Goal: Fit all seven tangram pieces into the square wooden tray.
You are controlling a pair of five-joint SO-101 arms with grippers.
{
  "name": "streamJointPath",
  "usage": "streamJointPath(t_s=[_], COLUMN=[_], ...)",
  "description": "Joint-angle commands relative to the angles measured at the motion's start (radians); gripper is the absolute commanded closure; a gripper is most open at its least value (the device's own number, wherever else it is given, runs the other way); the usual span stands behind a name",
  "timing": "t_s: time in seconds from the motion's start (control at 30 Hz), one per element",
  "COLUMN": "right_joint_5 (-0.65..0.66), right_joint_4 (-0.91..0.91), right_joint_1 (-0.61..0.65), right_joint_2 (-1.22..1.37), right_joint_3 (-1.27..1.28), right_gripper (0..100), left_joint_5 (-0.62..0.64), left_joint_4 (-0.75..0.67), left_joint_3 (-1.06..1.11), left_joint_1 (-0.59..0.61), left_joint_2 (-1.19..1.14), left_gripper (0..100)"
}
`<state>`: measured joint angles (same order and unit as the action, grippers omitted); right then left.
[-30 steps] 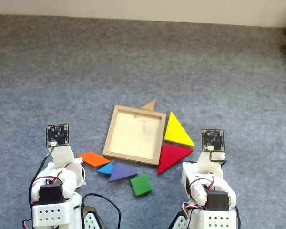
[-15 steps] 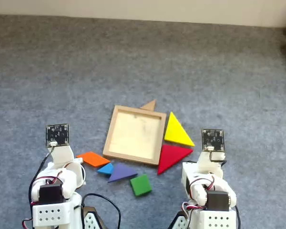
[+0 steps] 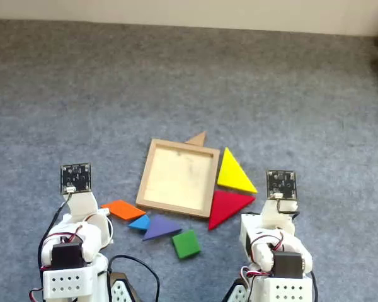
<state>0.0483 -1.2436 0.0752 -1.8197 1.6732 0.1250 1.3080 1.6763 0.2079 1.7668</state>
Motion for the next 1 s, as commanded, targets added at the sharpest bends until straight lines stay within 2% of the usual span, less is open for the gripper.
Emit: streamJointPath(t_s=[0.0, 0.77, 0.97], right_joint_5=[-0.006, -0.006, -0.012], right_joint_4=[-0.002, -0.002, 0.082], right_joint_1=[-0.010, -0.013, -0.018], right_joint_2=[-0.012, -0.012, -0.012], right_joint_3=[0.120, 0.120, 0.039], right_gripper=[98.3, 98.3, 98.3], left_joint_5=[-0.009, -0.009, -0.009], left_joint_4=[0.005, 0.005, 0.005], left_joint_3=[0.019, 0.019, 0.019], left_joint_1=[-0.012, -0.012, -0.012], left_joint_2=[0.053, 0.053, 0.053], left_gripper=[99, 99, 99])
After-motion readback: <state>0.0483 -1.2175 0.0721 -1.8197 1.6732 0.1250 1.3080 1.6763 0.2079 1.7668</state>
